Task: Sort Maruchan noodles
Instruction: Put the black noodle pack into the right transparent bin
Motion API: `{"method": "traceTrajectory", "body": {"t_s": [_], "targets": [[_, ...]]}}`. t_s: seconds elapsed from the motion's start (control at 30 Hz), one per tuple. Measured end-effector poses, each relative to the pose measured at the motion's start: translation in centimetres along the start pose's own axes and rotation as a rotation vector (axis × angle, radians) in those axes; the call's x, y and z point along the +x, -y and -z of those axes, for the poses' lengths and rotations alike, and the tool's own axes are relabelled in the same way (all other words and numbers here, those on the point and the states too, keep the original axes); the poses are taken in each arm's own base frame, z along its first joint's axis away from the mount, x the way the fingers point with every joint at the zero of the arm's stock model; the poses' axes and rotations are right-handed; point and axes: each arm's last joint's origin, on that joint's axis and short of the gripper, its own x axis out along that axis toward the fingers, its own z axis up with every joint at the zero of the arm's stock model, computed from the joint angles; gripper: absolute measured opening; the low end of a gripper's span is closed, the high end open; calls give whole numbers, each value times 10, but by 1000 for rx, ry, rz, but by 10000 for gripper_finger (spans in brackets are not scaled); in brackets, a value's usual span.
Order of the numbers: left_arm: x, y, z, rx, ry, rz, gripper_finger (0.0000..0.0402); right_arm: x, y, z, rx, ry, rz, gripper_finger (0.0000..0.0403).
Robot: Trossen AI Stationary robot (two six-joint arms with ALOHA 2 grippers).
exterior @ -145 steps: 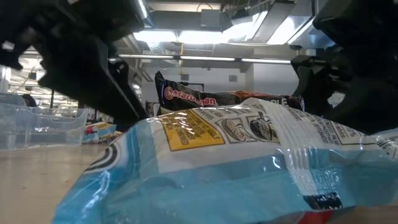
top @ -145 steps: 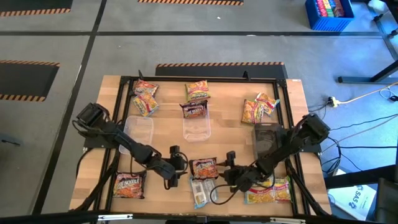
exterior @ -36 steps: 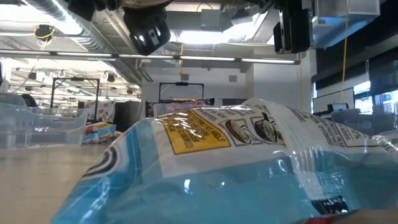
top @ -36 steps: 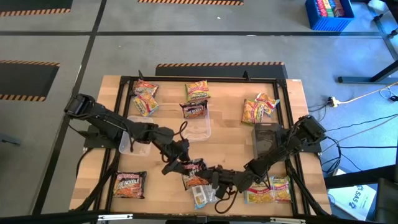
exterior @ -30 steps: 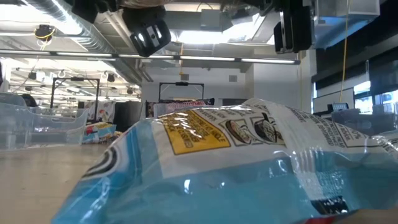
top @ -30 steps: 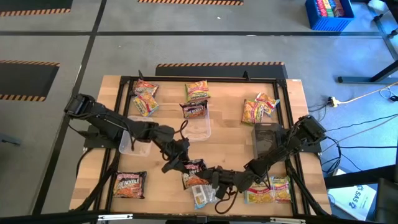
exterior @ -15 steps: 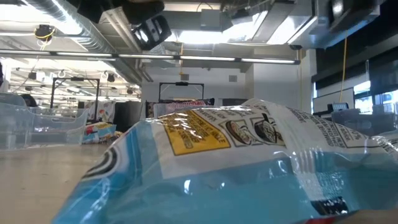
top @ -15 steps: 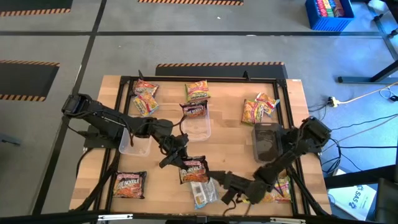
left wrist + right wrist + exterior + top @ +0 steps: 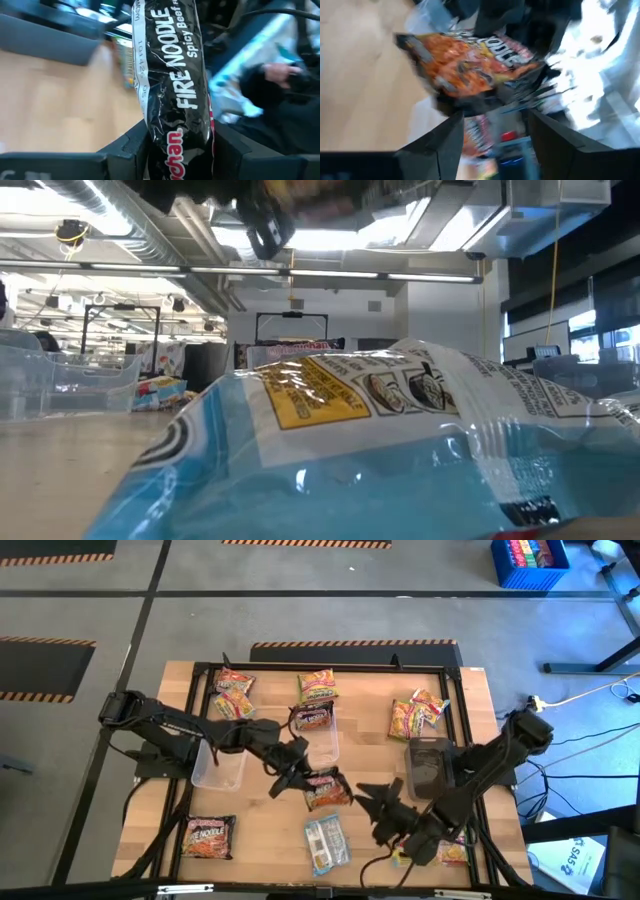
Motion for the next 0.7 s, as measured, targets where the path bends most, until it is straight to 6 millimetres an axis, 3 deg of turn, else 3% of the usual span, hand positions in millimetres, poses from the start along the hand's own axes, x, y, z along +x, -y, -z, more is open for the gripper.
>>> {"method": "traceTrajectory", "body": {"t_s": [0.2, 0.43, 0.7], "targets": [[-9, -27, -5, 133, 43, -315, 144, 6, 15, 47, 247, -250, -196, 202], [-23, -51, -12, 346, -37, -593, 144, 26, 10, 78, 245, -387, -188, 202], [-46, -45, -60, 381, -258, -692, 144, 61, 16, 104, 263, -479, -134, 202]]}}
